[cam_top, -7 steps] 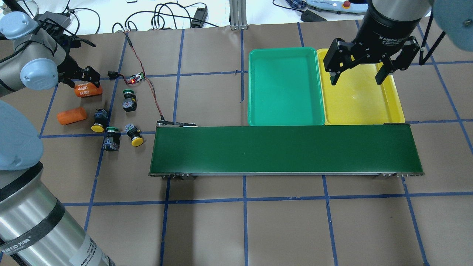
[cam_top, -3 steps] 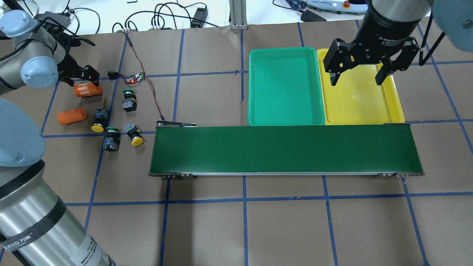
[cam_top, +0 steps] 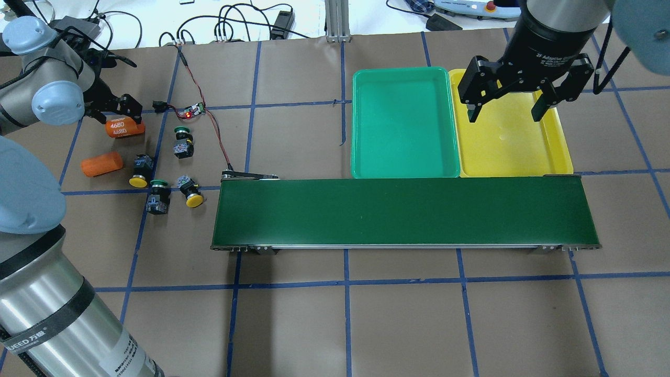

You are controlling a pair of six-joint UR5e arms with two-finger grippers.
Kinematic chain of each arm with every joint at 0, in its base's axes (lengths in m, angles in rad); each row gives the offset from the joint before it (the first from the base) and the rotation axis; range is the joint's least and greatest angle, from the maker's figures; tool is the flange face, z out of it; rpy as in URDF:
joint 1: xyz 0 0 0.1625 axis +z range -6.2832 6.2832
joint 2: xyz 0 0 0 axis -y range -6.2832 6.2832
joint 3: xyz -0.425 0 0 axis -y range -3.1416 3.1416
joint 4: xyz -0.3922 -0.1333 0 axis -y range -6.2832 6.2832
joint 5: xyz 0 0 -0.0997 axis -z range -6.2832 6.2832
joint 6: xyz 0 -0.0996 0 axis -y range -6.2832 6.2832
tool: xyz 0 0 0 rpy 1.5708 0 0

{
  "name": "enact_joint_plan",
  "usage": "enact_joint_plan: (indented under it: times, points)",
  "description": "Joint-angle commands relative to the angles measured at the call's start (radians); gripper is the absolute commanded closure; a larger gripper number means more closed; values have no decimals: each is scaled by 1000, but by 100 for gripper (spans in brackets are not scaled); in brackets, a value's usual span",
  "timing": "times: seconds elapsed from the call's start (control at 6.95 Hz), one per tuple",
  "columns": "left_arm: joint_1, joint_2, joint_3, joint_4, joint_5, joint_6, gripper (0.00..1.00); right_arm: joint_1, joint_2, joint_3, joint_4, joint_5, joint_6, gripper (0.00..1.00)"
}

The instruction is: Sort buttons by color to trays

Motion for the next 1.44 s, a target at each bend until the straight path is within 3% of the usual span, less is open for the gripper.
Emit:
enact_joint_plan:
  times: [0.0,1.3]
  points:
    - [-2,-5,1,0,25,0,0,0,0,0,0,0,0,0]
    - [0,-32,38,-37,40,8,0,0,0,0,0,0,0,0]
